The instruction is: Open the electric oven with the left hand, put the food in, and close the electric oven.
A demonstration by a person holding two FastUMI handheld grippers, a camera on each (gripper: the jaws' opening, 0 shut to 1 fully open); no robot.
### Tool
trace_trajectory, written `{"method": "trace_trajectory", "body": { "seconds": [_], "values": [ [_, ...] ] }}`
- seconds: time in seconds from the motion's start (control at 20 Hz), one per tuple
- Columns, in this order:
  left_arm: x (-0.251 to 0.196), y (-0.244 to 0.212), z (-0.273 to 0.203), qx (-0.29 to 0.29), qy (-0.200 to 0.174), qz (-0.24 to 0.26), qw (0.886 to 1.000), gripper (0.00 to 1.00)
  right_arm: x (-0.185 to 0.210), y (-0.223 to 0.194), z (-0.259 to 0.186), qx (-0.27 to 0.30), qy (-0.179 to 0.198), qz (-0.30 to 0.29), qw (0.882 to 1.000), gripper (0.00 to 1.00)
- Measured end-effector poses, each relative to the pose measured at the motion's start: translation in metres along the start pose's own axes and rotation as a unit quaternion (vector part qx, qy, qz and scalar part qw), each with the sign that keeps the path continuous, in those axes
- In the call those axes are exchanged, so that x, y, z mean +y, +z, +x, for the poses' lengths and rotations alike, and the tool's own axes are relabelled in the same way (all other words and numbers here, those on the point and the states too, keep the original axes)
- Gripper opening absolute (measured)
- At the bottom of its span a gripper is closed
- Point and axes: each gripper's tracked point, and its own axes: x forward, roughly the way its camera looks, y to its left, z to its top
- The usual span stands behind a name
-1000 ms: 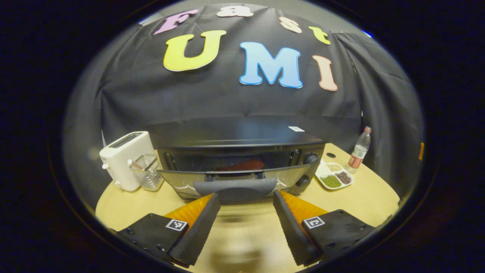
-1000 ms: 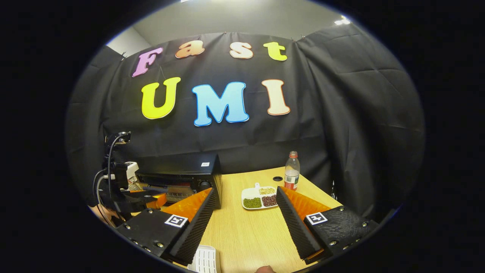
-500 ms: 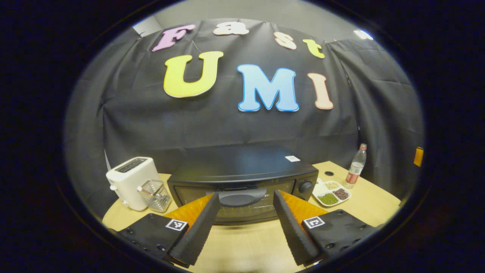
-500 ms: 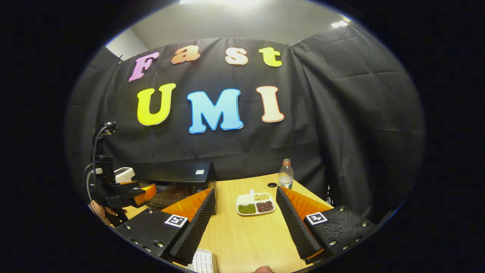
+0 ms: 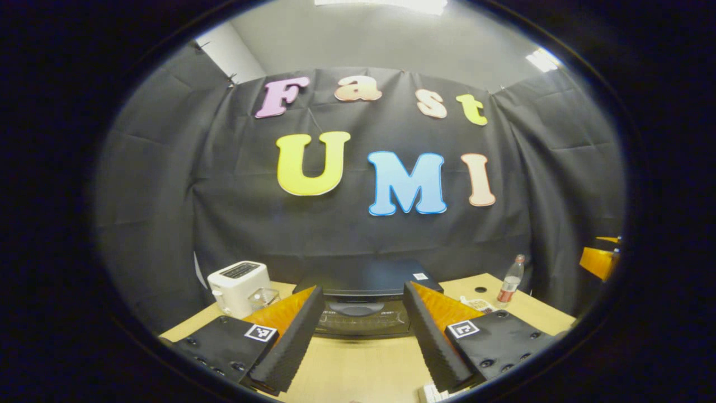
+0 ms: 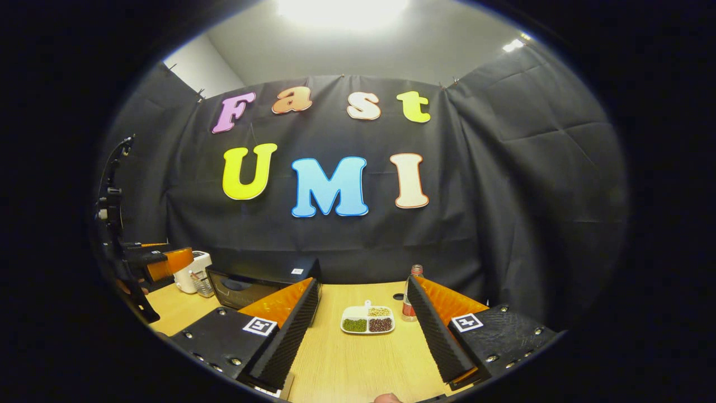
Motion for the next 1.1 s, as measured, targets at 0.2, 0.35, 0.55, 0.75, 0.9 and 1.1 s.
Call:
{"method": "trace_trajectory", "body": {
  "seconds": [0.2,0.35,0.55,0.75,0.9,1.1],
  "values": [
    [-0.012,0.010,-0.054,-0.013,0.025,0.015,0.999,0.95,-0.023,0.003,-0.024,-0.006,0.023,0.011,1.000,0.98],
    [-0.027,0.019,-0.088,-0.020,0.024,0.026,0.999,1.00,-0.037,0.010,-0.039,-0.012,0.030,0.009,0.999,0.97],
    [-0.032,0.035,-0.120,-0.029,0.011,0.034,0.999,1.00,-0.048,0.027,-0.060,-0.028,0.024,-0.002,0.999,0.98],
    [-0.016,0.043,-0.136,-0.039,0.014,0.033,0.999,0.99,-0.045,0.040,-0.072,-0.050,0.010,-0.022,0.998,0.97],
    [-0.003,0.048,-0.139,-0.048,0.015,0.027,0.998,1.00,-0.033,0.045,-0.074,-0.061,0.002,-0.019,0.998,0.97],
    [0.010,0.052,-0.143,-0.053,0.018,0.017,0.998,1.00,-0.014,0.045,-0.075,-0.059,0.012,-0.014,0.998,0.98]
  ]
}}
